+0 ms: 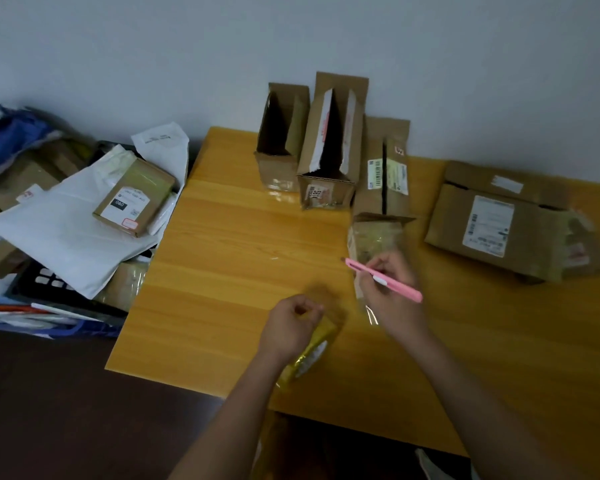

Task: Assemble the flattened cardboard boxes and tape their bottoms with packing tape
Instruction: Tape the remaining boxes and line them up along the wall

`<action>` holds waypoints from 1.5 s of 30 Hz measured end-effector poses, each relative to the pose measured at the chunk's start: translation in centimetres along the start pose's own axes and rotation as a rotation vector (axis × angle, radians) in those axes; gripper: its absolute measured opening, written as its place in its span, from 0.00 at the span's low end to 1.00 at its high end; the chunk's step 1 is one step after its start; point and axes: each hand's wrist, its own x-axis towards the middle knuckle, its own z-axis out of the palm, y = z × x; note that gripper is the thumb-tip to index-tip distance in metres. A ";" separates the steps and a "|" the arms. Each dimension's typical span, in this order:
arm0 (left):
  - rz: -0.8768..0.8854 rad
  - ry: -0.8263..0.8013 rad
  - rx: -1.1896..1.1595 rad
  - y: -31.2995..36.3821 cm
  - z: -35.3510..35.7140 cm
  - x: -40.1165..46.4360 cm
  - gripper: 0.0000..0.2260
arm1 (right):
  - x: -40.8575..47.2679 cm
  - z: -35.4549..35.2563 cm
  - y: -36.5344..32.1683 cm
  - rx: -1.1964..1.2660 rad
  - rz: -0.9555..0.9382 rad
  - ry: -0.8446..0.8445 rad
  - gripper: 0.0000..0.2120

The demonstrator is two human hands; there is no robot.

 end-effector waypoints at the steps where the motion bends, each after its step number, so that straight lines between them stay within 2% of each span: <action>1: -0.002 0.001 0.013 0.1 0.0 0.0 0.09 | -1.3 -0.6 0.6 0.045 0.021 0.006 0.12; 6: -0.010 -0.011 0.064 0.9 -0.2 0.0 0.07 | -4.7 -1.2 3.7 0.013 -0.040 -0.024 0.06; 9: -0.021 -0.034 0.207 0.9 -0.6 0.1 0.07 | -4.8 -1.4 4.3 0.034 -0.051 -0.055 0.03; 13: -0.034 -0.041 0.290 0.6 -1.3 0.4 0.07 | -5.0 -1.6 4.5 0.022 -0.093 -0.117 0.06; 23: -0.024 -0.035 0.348 0.9 -0.8 0.8 0.08 | -5.0 -2.1 5.9 -0.164 -0.175 -0.313 0.04; 25: -0.034 0.006 0.281 0.6 -1.3 0.7 0.08 | -5.2 -2.4 6.5 -0.136 -0.184 -0.329 0.07; 30: -0.047 0.043 0.083 0.1 -2.4 -0.4 0.07 | -5.3 -3.0 5.8 0.006 -0.062 -0.310 0.10; 33: -0.033 0.049 0.018 -0.2 -2.5 -1.5 0.06 | -4.6 -2.9 3.5 0.085 0.088 -0.296 0.05; 35: -0.028 0.048 -0.024 -0.7 -2.7 -2.3 0.04 | -3.9 -2.5 1.8 0.085 0.086 -0.300 0.03; 37: -0.022 0.063 -0.055 -1.2 -3.3 -2.9 0.03 | -3.2 -1.9 0.9 -0.068 -0.095 -0.304 0.09; 39: -0.025 0.070 -0.079 -1.6 -4.2 -3.4 0.03 | -2.7 -0.8 0.1 -0.323 -0.235 -0.404 0.13; 42: -0.046 0.099 -0.074 -2.1 -6.2 -4.1 0.06 | -2.7 1.5 -0.4 -0.698 -0.248 -0.588 0.22; 45: -0.054 0.150 -0.056 -3.1 -8.5 -4.6 0.07 | -3.2 4.1 0.0 -0.862 -0.240 -0.653 0.19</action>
